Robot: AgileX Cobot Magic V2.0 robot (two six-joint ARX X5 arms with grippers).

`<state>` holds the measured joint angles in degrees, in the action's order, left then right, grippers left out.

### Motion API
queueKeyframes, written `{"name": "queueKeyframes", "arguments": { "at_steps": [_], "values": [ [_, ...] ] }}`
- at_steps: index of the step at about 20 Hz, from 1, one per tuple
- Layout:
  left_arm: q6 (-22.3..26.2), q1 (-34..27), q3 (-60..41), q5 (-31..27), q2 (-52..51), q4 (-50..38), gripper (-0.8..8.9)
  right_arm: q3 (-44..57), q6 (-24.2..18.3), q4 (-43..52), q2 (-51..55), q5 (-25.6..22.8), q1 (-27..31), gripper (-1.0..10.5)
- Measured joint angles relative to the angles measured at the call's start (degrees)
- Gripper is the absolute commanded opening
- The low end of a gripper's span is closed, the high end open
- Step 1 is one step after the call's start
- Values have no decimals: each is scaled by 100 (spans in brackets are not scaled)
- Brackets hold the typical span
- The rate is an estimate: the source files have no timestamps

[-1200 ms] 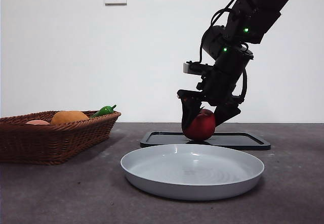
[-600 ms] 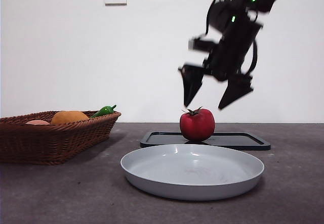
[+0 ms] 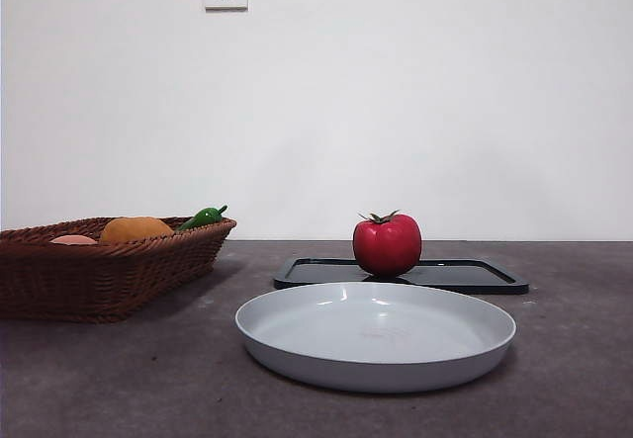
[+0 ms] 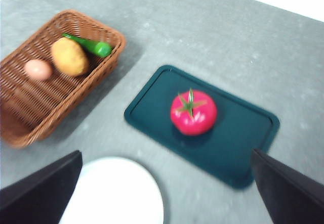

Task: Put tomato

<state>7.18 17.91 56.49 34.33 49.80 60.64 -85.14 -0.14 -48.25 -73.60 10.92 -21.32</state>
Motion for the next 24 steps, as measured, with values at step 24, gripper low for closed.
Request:
{"name": "queueKeyframes", "arguments": {
  "at_steps": [24],
  "values": [
    [2, 0, 0, 0, 0, 0, 505, 3322, 358, -363, 3757, 601, -452, 505]
  ]
}}
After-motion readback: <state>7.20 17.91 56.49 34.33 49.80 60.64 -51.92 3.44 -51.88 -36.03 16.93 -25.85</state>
